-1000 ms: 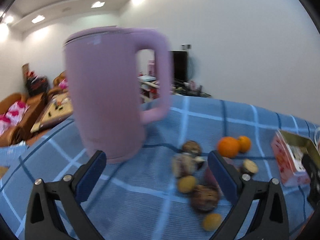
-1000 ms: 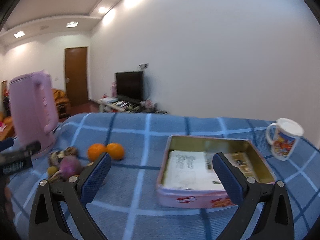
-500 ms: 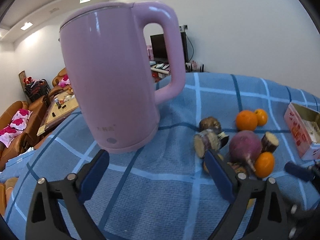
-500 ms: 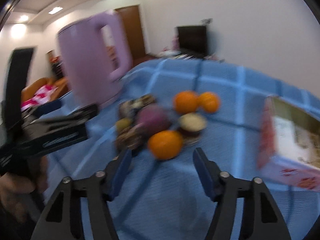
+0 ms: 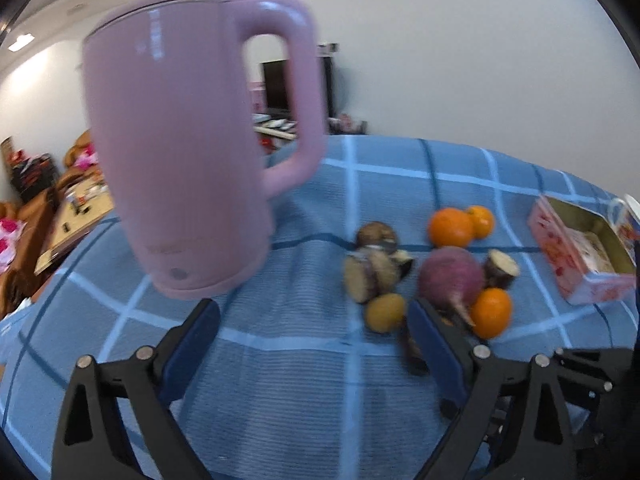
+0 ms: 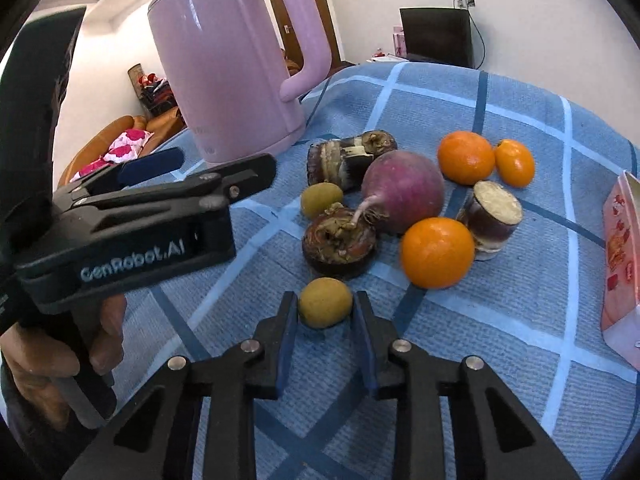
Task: Organize fruits
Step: 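Grasp the brown mangosteen with the left tool while the right tool grasps a small yellow fruit, then carry the mangosteen with the left tool while the right tool carries the yellow fruit over the pink tin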
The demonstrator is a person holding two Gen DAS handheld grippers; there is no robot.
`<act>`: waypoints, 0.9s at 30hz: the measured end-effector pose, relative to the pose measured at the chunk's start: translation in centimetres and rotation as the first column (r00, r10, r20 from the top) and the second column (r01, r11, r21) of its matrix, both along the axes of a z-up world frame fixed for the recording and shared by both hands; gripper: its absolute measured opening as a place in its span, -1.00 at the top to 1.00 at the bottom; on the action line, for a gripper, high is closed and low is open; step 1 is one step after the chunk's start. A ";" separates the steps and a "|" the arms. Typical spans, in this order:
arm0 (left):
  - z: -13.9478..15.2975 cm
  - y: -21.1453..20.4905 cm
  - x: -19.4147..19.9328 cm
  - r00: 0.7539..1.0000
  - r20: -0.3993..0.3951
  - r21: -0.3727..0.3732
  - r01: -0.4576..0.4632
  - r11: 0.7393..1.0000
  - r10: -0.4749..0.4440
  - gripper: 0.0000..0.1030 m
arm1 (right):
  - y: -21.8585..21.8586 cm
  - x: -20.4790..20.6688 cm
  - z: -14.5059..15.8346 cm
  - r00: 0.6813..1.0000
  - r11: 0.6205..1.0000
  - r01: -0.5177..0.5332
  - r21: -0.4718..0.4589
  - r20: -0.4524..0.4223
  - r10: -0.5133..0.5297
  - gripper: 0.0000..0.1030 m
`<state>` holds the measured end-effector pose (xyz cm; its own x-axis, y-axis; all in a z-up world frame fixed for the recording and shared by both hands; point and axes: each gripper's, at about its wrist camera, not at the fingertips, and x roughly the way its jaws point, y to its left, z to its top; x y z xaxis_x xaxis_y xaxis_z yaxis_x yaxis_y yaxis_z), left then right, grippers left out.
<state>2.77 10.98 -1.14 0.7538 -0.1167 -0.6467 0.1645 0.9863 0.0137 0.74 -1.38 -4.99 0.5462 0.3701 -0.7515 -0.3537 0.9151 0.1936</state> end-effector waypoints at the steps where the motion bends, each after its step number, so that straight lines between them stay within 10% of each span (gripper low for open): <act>1: -0.1 -0.2 -0.1 1.000 -0.010 -0.011 0.026 1.000 -0.026 -0.78 | -0.7 -0.2 0.2 1.000 1.000 0.009 -0.004 0.003 -0.009 0.42; 12: -2.0 -5.1 -0.1 0.966 -0.106 -0.044 0.234 0.971 -0.237 -0.31 | -9.1 -2.0 2.6 0.961 0.972 0.234 -0.014 0.153 -0.230 0.42; 27: -3.8 -7.5 1.9 0.963 -0.196 0.003 0.189 0.982 -0.185 0.10 | -11.2 -2.4 2.9 0.939 0.958 0.287 -0.009 0.201 -0.279 0.42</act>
